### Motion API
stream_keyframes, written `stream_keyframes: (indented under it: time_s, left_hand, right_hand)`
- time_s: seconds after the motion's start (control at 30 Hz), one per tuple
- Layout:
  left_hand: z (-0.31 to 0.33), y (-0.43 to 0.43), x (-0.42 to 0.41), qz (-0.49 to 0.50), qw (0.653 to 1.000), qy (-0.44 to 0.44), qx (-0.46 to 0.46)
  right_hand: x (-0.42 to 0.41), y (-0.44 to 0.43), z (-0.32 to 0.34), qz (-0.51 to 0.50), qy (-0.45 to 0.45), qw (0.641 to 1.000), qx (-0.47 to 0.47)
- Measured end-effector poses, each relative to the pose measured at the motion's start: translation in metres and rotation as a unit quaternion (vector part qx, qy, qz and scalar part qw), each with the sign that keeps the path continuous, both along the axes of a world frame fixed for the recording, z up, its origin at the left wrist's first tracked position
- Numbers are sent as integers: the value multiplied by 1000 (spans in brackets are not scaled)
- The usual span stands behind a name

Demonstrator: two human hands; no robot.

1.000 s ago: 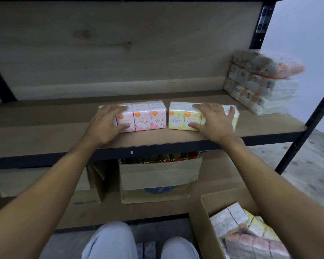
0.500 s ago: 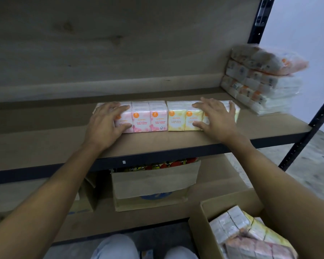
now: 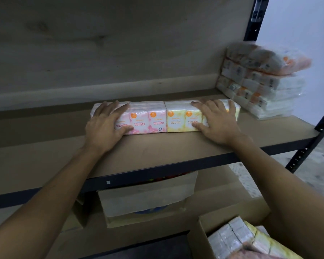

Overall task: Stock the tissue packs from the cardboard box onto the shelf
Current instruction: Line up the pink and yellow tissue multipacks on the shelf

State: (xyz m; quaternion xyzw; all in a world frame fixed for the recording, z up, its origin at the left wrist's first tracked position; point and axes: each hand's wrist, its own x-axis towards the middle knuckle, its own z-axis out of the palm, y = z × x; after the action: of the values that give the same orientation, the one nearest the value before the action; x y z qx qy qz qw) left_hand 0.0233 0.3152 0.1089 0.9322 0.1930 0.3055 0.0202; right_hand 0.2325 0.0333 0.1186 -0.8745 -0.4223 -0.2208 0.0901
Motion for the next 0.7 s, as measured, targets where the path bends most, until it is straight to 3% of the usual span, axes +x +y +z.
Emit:
stream_keyframes:
  time_s: [0.4,0.7]
  left_hand:
    - [-6,-1,72,16,999,-25,-33]
    - [-6,9,117,34,999,-28,-4]
  right_hand:
    - [76,10,-3,-2,16,1000,1]
    - [131,26,0,18,15,1000,-4]
